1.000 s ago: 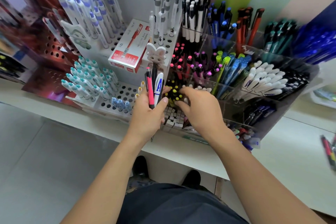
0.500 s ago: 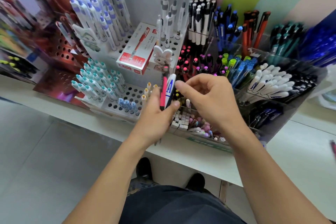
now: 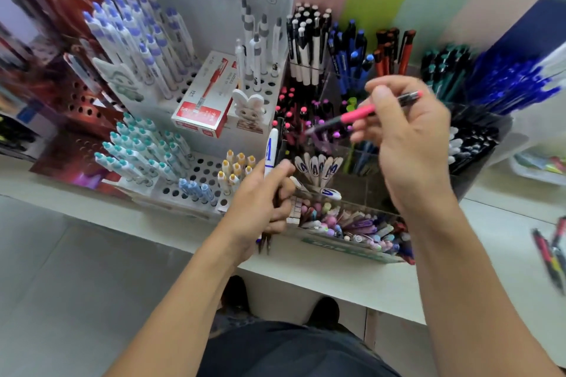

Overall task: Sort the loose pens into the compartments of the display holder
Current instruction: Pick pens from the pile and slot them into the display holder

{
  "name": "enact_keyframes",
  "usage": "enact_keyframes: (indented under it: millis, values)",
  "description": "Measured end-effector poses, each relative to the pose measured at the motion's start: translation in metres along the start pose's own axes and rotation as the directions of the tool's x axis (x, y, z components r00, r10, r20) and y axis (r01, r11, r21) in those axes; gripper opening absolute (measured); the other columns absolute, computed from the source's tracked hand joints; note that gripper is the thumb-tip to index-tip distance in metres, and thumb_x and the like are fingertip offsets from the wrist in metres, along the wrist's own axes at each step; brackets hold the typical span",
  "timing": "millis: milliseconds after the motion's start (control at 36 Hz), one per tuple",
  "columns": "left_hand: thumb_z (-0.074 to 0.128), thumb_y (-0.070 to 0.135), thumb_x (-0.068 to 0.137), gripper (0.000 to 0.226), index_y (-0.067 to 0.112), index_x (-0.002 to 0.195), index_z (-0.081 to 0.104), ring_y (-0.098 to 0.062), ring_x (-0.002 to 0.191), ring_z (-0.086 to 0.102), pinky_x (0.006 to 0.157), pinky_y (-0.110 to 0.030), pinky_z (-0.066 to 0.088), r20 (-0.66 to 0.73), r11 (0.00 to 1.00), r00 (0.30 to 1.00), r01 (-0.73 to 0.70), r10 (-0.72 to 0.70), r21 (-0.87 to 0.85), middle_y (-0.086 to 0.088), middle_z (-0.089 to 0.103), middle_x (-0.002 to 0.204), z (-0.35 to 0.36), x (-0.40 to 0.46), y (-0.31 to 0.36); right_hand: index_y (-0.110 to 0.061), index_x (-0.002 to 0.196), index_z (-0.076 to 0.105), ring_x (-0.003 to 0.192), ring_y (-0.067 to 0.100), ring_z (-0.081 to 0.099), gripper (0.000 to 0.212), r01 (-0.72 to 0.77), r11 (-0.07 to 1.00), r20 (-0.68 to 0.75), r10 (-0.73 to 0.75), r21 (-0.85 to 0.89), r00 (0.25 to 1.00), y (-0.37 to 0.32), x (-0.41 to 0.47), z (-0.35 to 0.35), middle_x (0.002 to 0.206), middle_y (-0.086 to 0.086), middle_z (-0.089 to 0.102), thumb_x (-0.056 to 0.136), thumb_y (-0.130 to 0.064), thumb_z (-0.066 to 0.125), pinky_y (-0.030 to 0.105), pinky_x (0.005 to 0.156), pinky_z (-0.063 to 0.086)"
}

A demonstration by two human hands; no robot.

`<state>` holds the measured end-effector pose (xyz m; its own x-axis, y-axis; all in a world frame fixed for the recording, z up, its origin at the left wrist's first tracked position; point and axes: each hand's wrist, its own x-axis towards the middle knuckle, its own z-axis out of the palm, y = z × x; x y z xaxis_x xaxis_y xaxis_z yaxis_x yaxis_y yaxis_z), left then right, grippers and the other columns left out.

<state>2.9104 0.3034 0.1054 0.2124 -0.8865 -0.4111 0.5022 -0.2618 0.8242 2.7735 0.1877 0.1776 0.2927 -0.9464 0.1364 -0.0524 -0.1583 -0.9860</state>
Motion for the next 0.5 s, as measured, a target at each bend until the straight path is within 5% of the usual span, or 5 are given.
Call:
enact_keyframes:
  millis: [111, 194, 361, 500]
  values:
    - [0.034, 0.023, 0.107, 0.024, 0.011, 0.11, 0.055, -0.007, 0.043, 0.025, 0.034, -0.015, 0.017, 0.091, 0.967, 0.995, 0.055, -0.034, -0.25, 0.0, 0.038, 0.068, -0.004, 0.001, 0.002, -0.014, 0.109, 0.06, 0.083, 0.019, 0.072, 0.011, 0.169, 0.959, 0.045, -0.163, -0.227, 0.986, 0.004, 0.016, 0.006, 0.088, -0.002, 0.065, 0.105, -0.009, 0.05, 0.036, 0.071, 0.061]
    - [0.039, 0.022, 0.105, 0.026, 0.009, 0.118, 0.057, -0.007, 0.044, 0.028, 0.033, -0.016, 0.02, 0.126, 0.968, 0.992, 0.05, -0.019, -0.246, 0.0, 0.041, 0.071, -0.006, 0.003, 0.001, -0.019, 0.111, 0.06, 0.081, 0.018, 0.071, 0.013, 0.236, 0.891, 0.081, -0.222, -0.388, 0.972, 0.018, 0.024, 0.018, 0.091, -0.004, 0.066, 0.1, -0.012, 0.059, 0.042, 0.074, 0.059]
    - [0.056, 0.027, 0.093, 0.027, 0.014, 0.116, 0.059, -0.004, 0.044, 0.03, 0.036, -0.014, 0.024, 0.155, 0.978, 0.988, 0.026, 0.006, -0.208, 0.002, 0.046, 0.072, -0.007, 0.001, 0.001, -0.018, 0.115, 0.066, 0.079, 0.008, 0.066, 0.026, 0.262, 0.783, 0.099, -0.25, -0.564, 0.963, 0.03, 0.03, 0.04, 0.086, -0.007, 0.072, 0.091, -0.016, 0.076, 0.023, 0.075, 0.052]
    - [0.056, 0.023, 0.1, 0.023, 0.014, 0.12, 0.06, -0.006, 0.045, 0.039, 0.035, -0.015, 0.028, 0.047, 0.996, 0.999, -0.015, 0.02, -0.088, 0.002, 0.056, 0.068, -0.004, 0.002, 0.001, -0.01, 0.118, 0.071, 0.092, 0.031, 0.065, 0.028, 0.309, 0.616, 0.228, -0.209, -0.725, 0.951, 0.04, 0.04, 0.056, 0.098, 0.015, 0.073, 0.104, -0.029, 0.055, 0.043, 0.084, 0.052]
